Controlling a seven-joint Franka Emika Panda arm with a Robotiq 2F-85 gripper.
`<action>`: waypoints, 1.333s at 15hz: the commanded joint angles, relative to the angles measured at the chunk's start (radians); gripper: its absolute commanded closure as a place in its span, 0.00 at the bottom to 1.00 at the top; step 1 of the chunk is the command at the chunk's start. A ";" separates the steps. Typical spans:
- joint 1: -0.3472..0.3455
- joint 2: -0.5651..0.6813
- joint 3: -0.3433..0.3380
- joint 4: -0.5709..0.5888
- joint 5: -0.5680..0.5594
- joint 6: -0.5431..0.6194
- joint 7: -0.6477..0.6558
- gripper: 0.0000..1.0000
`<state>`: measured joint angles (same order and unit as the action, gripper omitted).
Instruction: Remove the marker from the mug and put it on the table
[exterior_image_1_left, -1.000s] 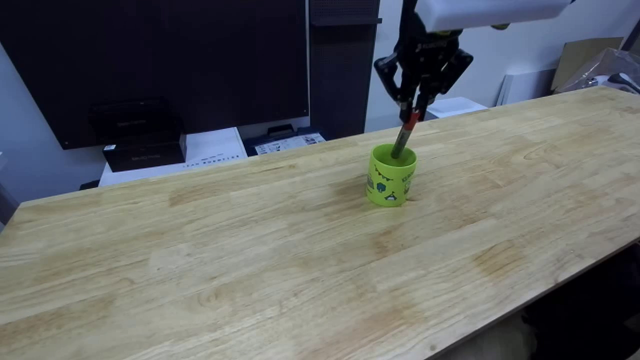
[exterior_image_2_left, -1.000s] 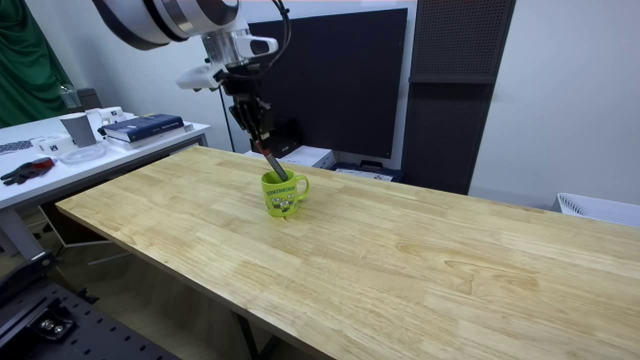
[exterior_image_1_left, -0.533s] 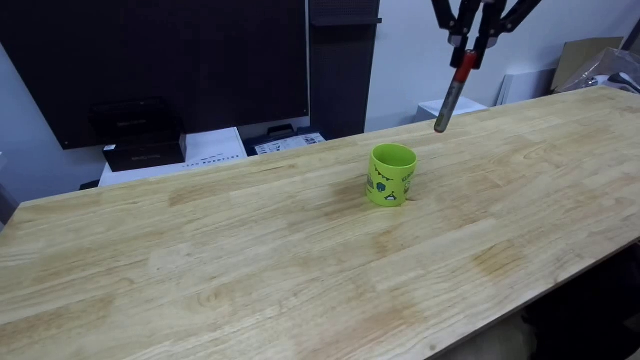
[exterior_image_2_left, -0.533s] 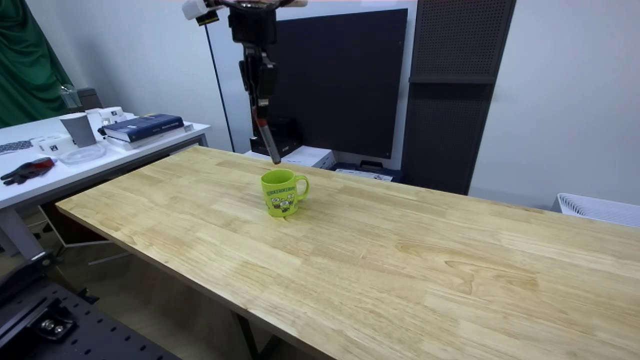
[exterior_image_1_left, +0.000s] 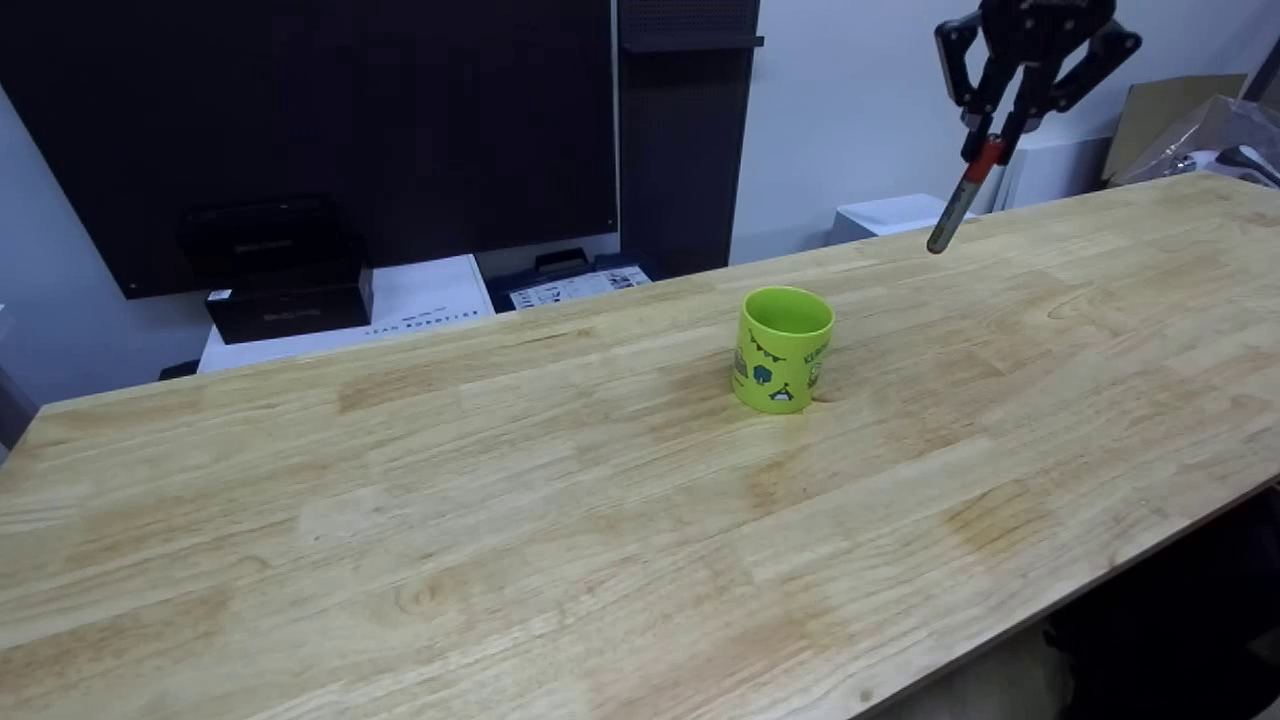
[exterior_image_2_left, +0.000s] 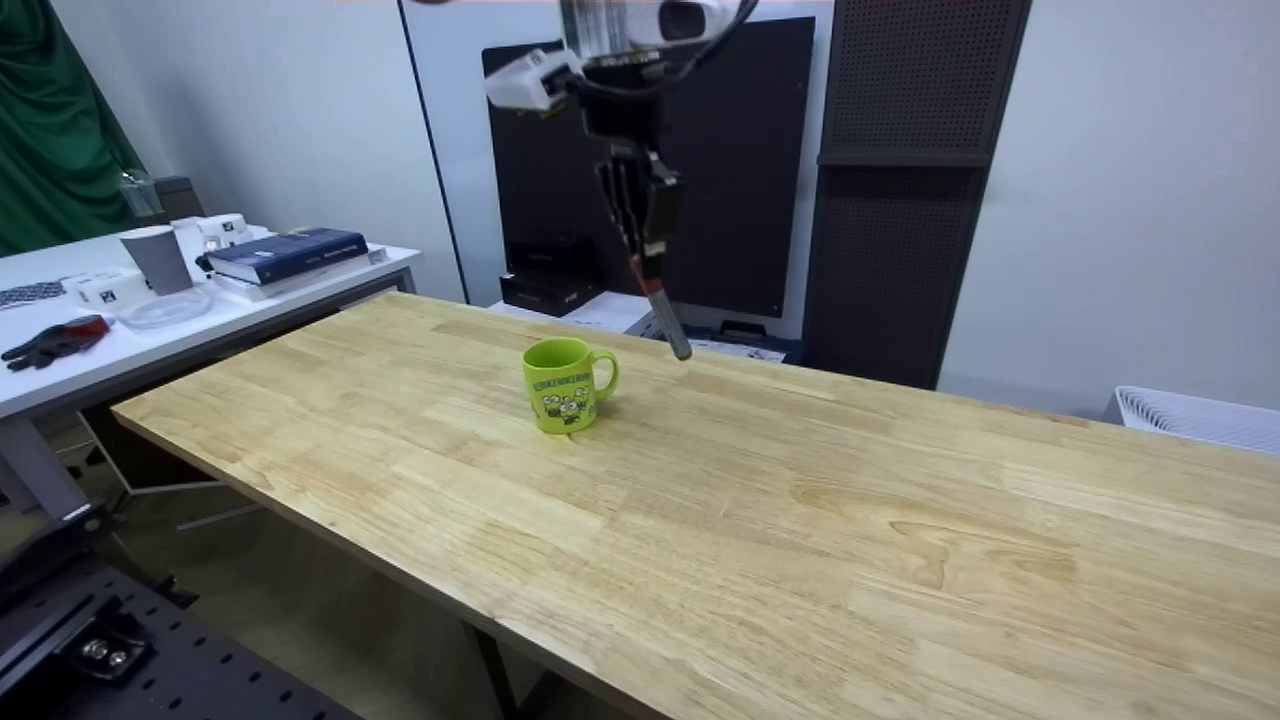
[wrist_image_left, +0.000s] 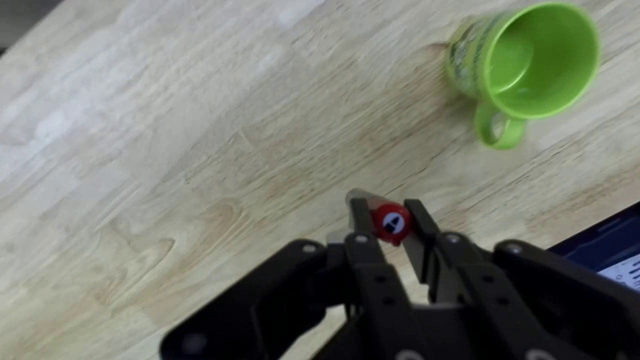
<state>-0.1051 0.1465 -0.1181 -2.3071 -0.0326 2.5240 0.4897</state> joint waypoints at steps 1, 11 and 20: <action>0.047 0.122 -0.095 -0.023 -0.261 0.239 0.114 0.95; 0.448 0.427 -0.516 -0.032 -0.453 0.709 0.659 0.95; 0.298 0.421 -0.140 -0.090 0.206 0.828 0.345 0.79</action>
<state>0.2072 0.5684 -0.2907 -2.3993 0.0716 3.3520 0.9298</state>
